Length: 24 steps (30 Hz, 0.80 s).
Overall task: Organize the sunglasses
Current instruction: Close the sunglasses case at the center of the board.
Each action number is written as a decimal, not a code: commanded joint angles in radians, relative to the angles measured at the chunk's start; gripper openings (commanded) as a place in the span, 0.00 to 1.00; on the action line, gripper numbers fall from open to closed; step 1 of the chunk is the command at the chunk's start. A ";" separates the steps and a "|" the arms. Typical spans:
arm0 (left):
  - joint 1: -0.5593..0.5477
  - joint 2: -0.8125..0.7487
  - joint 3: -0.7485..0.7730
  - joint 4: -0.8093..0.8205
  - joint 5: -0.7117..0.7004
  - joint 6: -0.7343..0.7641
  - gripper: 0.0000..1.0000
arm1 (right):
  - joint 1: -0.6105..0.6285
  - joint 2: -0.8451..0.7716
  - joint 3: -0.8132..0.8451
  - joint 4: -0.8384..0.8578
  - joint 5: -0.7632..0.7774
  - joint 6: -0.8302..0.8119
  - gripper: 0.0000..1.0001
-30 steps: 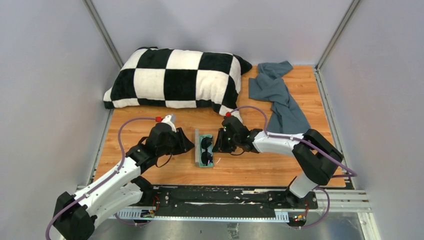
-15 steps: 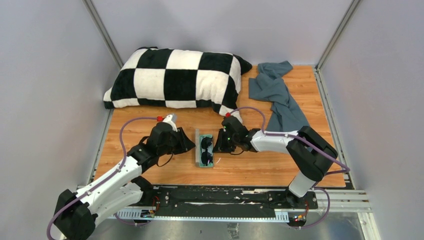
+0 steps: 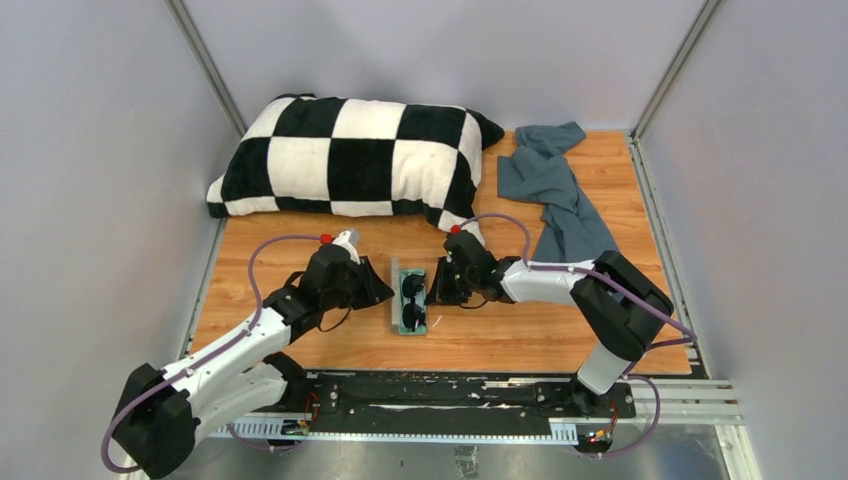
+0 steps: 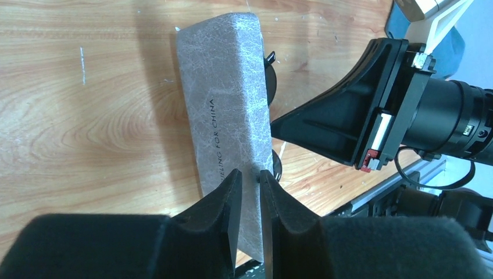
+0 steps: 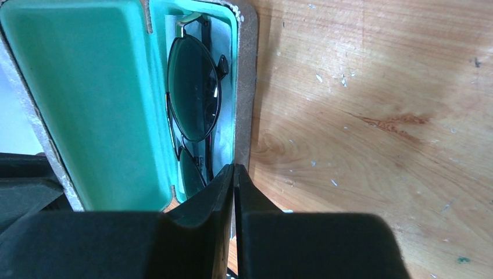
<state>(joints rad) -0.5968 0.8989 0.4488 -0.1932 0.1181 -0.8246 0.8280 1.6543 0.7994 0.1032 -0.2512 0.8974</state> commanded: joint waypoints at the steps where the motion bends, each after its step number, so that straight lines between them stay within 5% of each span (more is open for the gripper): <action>1: 0.005 0.032 -0.027 0.063 0.037 -0.010 0.22 | -0.008 0.039 0.003 -0.008 0.007 0.003 0.07; 24: -0.025 0.219 -0.037 0.225 0.108 -0.033 0.22 | -0.007 0.076 0.010 -0.005 -0.006 -0.005 0.02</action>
<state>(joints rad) -0.6090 1.0710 0.4194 0.0525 0.2256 -0.8722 0.8165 1.6730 0.8070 0.1116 -0.2836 0.8978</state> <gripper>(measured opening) 0.218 0.030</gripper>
